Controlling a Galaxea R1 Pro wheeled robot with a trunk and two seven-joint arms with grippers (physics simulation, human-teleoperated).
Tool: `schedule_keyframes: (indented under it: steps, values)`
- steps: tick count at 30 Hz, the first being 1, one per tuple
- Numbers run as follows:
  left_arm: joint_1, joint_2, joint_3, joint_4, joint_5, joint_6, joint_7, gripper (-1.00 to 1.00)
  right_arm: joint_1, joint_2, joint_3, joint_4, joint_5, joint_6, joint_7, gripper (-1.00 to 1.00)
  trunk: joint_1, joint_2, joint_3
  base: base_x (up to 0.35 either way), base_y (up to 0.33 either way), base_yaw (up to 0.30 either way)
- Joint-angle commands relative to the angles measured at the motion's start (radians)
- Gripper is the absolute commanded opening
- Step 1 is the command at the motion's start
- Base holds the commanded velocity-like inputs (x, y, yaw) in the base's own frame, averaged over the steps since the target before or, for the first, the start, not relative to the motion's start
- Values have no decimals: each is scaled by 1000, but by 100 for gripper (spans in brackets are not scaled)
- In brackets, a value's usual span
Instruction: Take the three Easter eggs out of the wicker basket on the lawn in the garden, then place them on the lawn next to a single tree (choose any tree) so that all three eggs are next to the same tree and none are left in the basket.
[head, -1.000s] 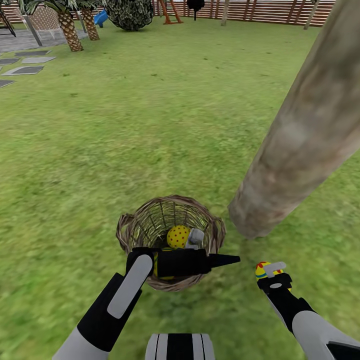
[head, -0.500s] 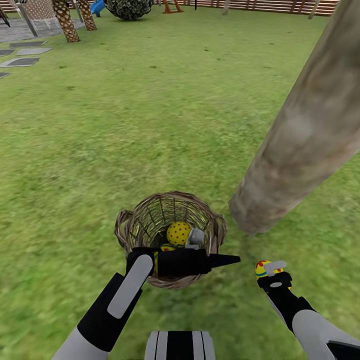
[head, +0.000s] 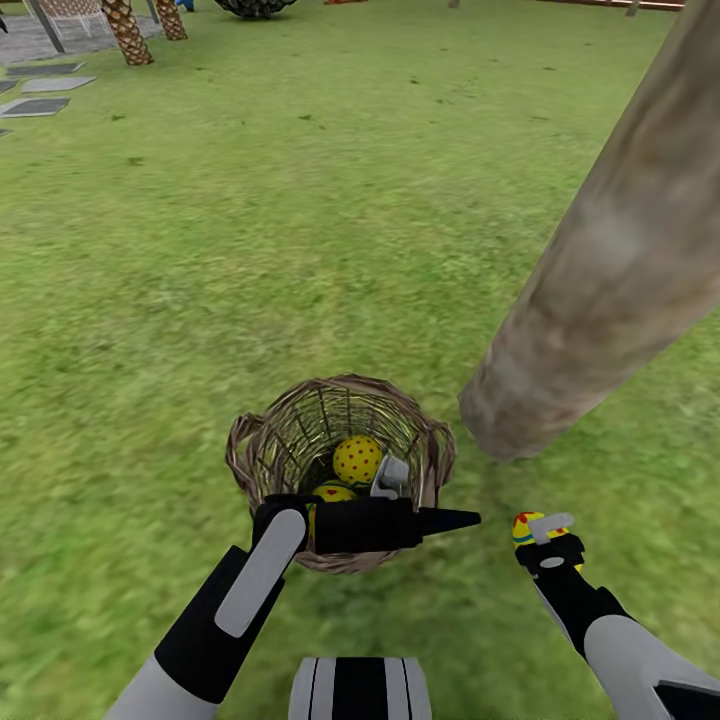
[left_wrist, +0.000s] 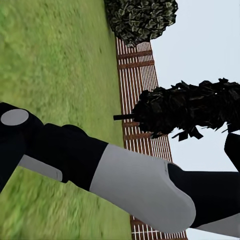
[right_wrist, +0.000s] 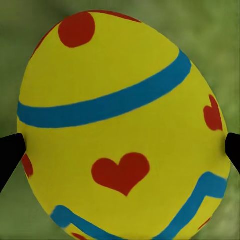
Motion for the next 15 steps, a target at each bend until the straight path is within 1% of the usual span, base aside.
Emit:
schedule_keyframes:
  steps: [1,4,5,15]
  values:
    - [-1,0,1,0,-5,3,-6,100,1,1,-2,38,-5,4,10,-100,0,0,-1,0,0,0]
    - [-1,0,1,0,-5,4,-6,100,1,2,-2,38,-4,6,11,-100,0,0,-1,0,0,0]
    - [0,0,1,0,-5,4,-6,100,1,2,-2,38,-4,6,11,100,0,0,-1,0,0,0]
    - [0,-1,1,0,-5,4,-6,100,1,2,-2,38,-5,7,12,100,0,0,-1,0,0,0]
